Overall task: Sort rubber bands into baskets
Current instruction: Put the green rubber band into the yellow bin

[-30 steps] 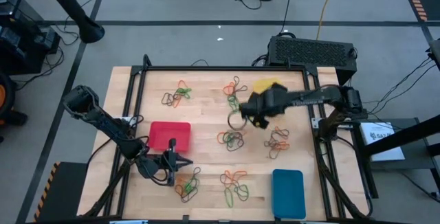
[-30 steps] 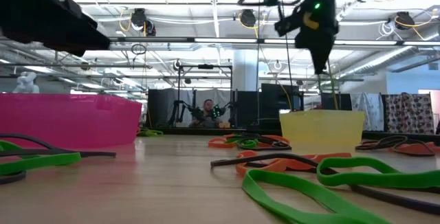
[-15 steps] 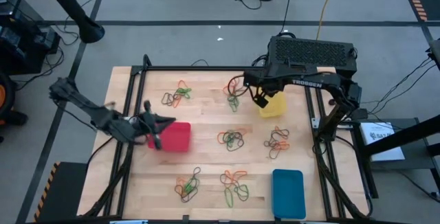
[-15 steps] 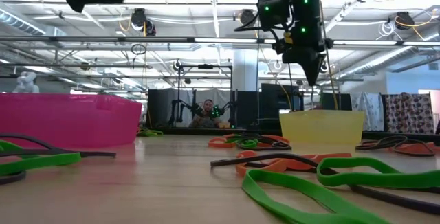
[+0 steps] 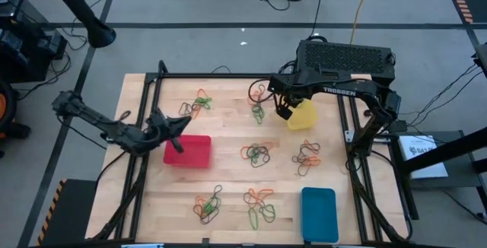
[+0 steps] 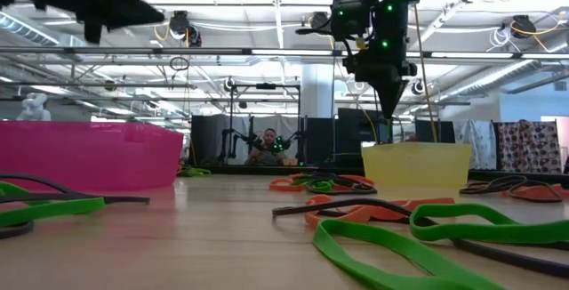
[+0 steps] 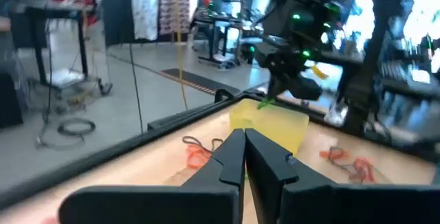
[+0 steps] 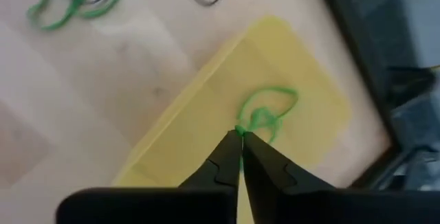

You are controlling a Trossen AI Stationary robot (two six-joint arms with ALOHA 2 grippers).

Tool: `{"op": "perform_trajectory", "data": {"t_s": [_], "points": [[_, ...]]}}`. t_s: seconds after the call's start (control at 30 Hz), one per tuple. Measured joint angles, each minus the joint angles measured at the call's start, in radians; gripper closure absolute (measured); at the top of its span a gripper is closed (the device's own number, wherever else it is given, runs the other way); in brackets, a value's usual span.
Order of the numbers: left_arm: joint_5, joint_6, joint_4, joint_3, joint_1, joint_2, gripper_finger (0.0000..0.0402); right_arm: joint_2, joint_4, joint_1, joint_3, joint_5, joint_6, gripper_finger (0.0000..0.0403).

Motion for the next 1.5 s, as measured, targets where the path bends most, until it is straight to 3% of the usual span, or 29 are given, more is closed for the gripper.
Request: {"op": "perform_trajectory", "data": {"t_s": [0.07,0.23,0.43,0.57,0.8,0.97,1.27,1.4,1.5], "points": [[0.004,-0.051,0.094,-0.034,0.021,0.044,0.0385,0.000,-0.008,-0.018,0.000,-0.050,-0.006,0.0372],[0.111,-0.098,0.153,-0.045,0.052,0.182,0.0385,0.000,-0.013,-0.064,0.000,-0.113,-0.048,0.0320],[0.176,0.021,0.231,0.011,0.074,0.301,0.0385,0.000,0.000,-0.102,0.000,-0.116,-0.169,0.0263],[0.179,0.107,0.288,0.021,0.114,0.367,0.0385,0.000,0.174,-0.104,0.000,-0.123,-0.222,0.0247],[0.180,0.158,0.314,0.021,0.246,0.452,0.0385,0.016,0.476,-0.046,0.000,-0.303,-0.338,0.0253],[0.241,0.204,0.316,0.020,0.355,0.457,0.0385,0.103,0.544,0.013,0.000,-0.296,-0.300,0.0265],[0.554,0.243,0.338,0.020,0.487,0.456,0.0385,0.293,0.542,0.112,-0.001,-0.296,-0.290,0.0283],[0.606,0.238,0.344,0.020,0.510,0.456,0.0385,0.332,0.576,0.117,-0.001,-0.282,-0.270,0.0291],[0.609,0.239,0.344,0.020,0.520,0.456,0.0385,0.349,0.579,0.117,-0.001,-0.211,-0.228,0.0299]]}}
